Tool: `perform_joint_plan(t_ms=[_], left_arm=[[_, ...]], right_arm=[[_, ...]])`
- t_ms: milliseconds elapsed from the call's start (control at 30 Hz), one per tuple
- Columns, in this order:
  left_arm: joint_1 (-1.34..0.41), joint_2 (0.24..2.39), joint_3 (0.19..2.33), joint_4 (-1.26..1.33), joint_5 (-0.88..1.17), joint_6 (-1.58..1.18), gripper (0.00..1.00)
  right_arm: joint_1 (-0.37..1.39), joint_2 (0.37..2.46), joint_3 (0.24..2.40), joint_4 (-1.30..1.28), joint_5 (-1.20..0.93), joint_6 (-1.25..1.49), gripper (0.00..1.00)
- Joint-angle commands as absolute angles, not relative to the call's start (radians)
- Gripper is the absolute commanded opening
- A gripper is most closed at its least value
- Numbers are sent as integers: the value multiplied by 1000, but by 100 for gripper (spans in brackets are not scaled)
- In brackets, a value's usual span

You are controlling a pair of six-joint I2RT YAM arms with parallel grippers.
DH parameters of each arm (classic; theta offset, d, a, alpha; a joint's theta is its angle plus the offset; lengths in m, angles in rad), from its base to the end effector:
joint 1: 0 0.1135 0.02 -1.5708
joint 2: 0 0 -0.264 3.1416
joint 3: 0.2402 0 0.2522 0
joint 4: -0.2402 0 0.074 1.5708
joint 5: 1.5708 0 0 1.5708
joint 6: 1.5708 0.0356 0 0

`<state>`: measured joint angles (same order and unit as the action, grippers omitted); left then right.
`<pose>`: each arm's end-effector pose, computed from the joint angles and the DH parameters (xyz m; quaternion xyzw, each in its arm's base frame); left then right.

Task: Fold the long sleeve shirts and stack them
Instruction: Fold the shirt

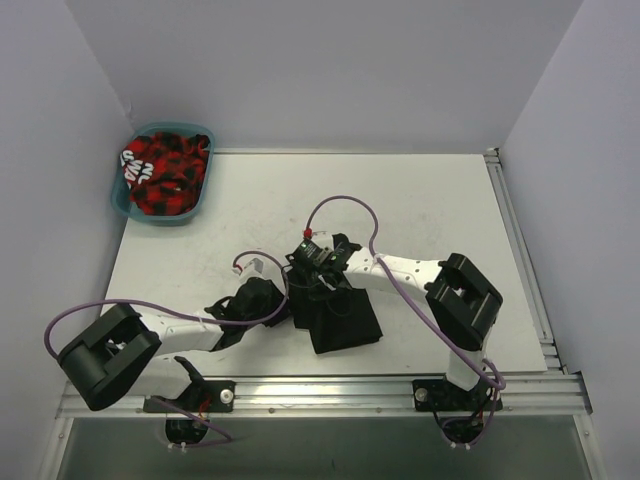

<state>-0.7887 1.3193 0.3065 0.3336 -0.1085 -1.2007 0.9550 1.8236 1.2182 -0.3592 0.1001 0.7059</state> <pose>0.1578 -0.1534 0.1244 -0.2072 0.8771 -0.3344 0.2756 0.2247 0.3114 0.1891 -0.1036 0.9477 0.1879 0.2363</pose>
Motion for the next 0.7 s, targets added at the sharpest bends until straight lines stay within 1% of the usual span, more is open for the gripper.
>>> perform_joint_plan(t_ms=[0, 67, 133, 233, 300, 500, 667], left_arm=[[-807, 1336, 327, 371, -120, -1189, 20], [-810, 1338, 322, 371, -126, -1192, 15], [-813, 1338, 319, 371, -123, -1189, 5], [-811, 1339, 319, 371, -120, -1187, 0], [-813, 1342, 321, 371, -118, -1187, 0], [-811, 1335, 316, 370, -121, -1180, 0], [-811, 1318, 311, 364, -132, -1170, 0]], right_arm=[[942, 1796, 1232, -374, 126, 722, 8], [937, 1801, 1236, -376, 124, 723, 9], [934, 1801, 1244, -376, 126, 715, 9], [927, 1801, 1255, -376, 124, 701, 9], [925, 1804, 1259, -374, 124, 698, 9], [920, 1824, 1264, -376, 121, 661, 14], [930, 1816, 1244, -380, 69, 609, 12]])
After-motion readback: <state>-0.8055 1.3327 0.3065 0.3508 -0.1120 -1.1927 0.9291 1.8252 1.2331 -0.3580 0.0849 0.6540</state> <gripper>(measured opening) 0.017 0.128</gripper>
